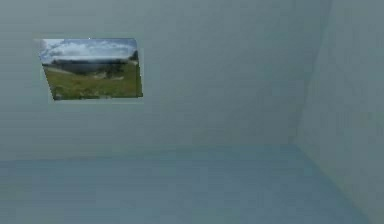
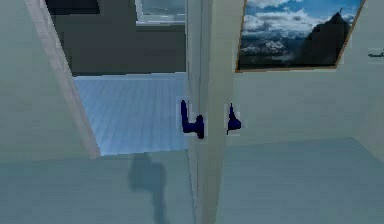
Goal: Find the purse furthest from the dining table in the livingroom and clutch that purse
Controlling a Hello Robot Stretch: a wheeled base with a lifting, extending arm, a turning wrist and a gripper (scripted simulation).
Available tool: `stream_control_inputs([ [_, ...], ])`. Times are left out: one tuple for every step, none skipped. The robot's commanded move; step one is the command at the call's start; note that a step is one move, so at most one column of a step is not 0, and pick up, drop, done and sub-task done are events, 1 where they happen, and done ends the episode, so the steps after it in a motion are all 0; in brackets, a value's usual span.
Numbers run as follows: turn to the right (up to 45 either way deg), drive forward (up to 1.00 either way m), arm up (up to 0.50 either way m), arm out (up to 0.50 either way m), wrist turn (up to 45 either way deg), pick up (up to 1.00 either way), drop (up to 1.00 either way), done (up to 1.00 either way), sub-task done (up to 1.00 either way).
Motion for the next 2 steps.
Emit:
stream_control_inputs([
  [0.0,0.2,0.0,0.0,0.0,0.0,0.0,0.0,0.0],
  [45.0,0.0,0.0,0.0,0.0,0.0,0.0,0.0,0.0],
])
